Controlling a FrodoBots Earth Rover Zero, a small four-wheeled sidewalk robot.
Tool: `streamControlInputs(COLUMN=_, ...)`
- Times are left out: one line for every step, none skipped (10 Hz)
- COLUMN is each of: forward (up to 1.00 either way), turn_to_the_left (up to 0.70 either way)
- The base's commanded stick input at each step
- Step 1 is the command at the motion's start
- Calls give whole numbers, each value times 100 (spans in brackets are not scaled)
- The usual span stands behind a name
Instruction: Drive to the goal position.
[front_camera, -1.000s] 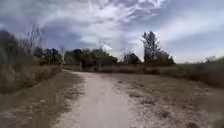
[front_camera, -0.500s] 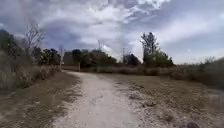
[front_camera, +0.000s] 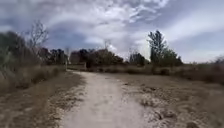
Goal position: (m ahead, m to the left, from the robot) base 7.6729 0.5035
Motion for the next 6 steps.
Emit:
streamControlInputs(forward=70, turn_to_the_left=0)
streamControlInputs(forward=70, turn_to_the_left=0)
streamControlInputs(forward=70, turn_to_the_left=0)
streamControlInputs(forward=70, turn_to_the_left=0)
streamControlInputs(forward=69, turn_to_the_left=2)
streamControlInputs(forward=66, turn_to_the_left=10)
